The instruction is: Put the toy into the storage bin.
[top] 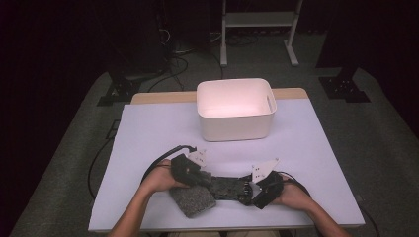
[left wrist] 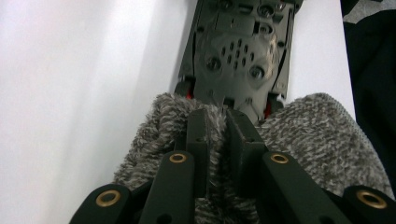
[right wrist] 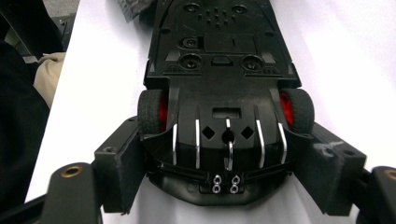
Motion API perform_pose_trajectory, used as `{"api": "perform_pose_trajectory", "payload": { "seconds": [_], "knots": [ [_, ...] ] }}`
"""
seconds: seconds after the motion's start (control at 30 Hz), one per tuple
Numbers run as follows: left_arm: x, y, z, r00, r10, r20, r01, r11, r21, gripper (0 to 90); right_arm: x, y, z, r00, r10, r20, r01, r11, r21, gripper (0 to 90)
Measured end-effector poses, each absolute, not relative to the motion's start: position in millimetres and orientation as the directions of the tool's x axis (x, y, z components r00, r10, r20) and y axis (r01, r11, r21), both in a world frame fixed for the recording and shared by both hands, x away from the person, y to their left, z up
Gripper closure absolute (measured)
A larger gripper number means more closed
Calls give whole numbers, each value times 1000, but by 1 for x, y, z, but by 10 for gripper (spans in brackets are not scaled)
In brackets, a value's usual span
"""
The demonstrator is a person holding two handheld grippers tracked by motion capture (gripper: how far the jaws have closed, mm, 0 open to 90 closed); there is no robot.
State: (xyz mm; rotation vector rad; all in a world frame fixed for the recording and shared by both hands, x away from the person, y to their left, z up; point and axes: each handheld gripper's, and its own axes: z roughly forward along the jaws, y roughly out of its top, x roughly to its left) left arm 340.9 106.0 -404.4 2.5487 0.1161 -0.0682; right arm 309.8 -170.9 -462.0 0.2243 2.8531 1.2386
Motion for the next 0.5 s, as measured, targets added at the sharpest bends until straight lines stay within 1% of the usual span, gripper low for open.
{"api": "perform_pose_trajectory", "payload": {
  "seconds": [0.2,0.37,0.5],
  "knots": [
    [347,83,-404,996,26,-85,69,-820,568,798,311,-170,-462,-989,144,30,121,677,726,234],
    [346,59,-402,998,-19,-60,18,-822,569,793,310,-170,-462,-988,147,36,127,673,729,234],
    [348,56,-401,998,-24,-60,13,-831,555,791,310,-170,-463,-988,148,34,125,670,731,234]
  ]
}}
